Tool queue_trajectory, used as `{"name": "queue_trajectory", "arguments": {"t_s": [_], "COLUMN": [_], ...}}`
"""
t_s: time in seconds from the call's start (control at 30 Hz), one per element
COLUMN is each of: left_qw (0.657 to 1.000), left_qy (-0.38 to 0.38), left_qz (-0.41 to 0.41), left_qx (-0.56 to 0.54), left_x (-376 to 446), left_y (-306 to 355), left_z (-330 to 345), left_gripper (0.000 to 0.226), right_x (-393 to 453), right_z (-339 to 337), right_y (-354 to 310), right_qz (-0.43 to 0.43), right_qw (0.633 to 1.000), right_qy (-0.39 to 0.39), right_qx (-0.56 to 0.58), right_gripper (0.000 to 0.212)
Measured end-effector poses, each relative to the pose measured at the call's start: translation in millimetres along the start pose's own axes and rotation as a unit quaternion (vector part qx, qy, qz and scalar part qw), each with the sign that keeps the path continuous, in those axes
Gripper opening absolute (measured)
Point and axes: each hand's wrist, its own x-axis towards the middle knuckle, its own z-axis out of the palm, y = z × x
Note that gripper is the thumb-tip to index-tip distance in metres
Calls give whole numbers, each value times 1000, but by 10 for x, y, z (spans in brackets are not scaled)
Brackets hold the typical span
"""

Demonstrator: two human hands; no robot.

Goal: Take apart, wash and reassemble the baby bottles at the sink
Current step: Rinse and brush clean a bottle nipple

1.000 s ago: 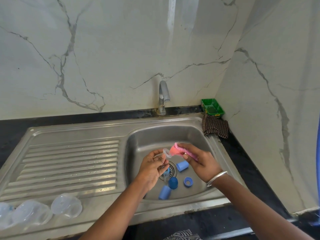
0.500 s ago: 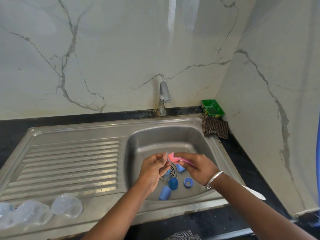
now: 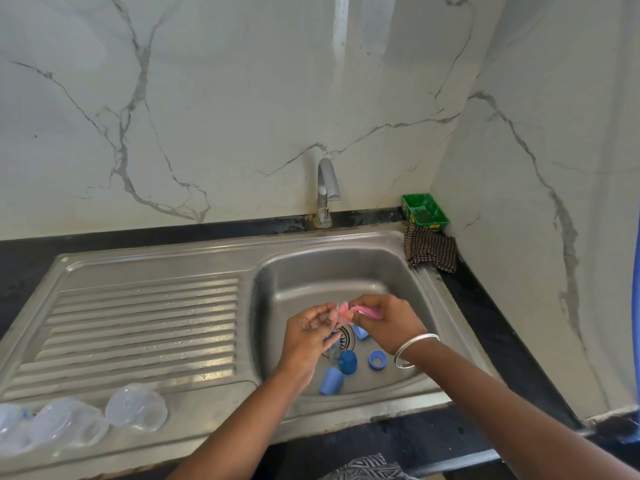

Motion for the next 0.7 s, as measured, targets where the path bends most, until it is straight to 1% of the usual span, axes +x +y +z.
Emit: {"name": "queue_trajectory", "arguments": {"t_s": [0.13, 0.2, 0.27, 0.3, 0.33, 0.4, 0.43, 0.47, 0.5, 0.53, 0.57, 0.6, 0.67, 0.7], "left_qw": [998, 997, 998, 999, 1000, 998, 997, 995, 994, 994, 997, 999, 997, 992], "left_qy": [-12, -9, 2, 8, 12, 23, 27, 29, 28, 23, 17, 13, 20, 32], "left_qz": [60, 65, 50, 33, 13, -28, -47, -64, -76, -74, -57, -23, 60, 94], "left_qx": [32, 36, 23, 2, -20, -51, -61, -68, -73, -72, -56, -26, 52, 84], "left_x": [-26, -25, -21, -22, -18, -4, 3, 7, 2, 1, 4, 10, 16, 15], "left_y": [-4, -27, -30, -30, -25, -38, -44, -49, -51, -49, -52, -54, -70, -86], "left_z": [-7, 2, 11, 15, 22, 19, 17, 18, 18, 15, 9, 1, -21, -26], "left_gripper": [18, 19, 18, 18, 17, 17, 17, 16, 16, 16, 16, 16, 18, 20], "right_x": [66, 65, 34, 13, -1, 2, 17, 37, 45, 54, 42, 29, 14, 12], "right_z": [-5, -25, -33, -24, -24, -48, -81, -116, -151, -164, -157, -119, 5, 53], "right_y": [-68, -117, -147, -141, -129, -71, -34, -1, 17, 28, 23, 18, -37, -97], "right_qz": [40, 31, 0, -39, -107, -257, -310, -342, -352, -339, -308, -256, -108, -33], "right_qw": [999, 998, 994, 987, 972, 921, 900, 888, 890, 903, 924, 949, 992, 999], "right_qy": [28, 33, 40, 50, 68, 83, 71, 52, 32, 12, 2, 2, 6, 6], "right_qx": [-15, -40, -100, -146, -198, -281, -299, -301, -289, -264, -227, -182, -66, 11], "right_gripper": [9, 5, 10, 13, 16, 22, 25, 26, 26, 25, 24, 20, 9, 4]}}
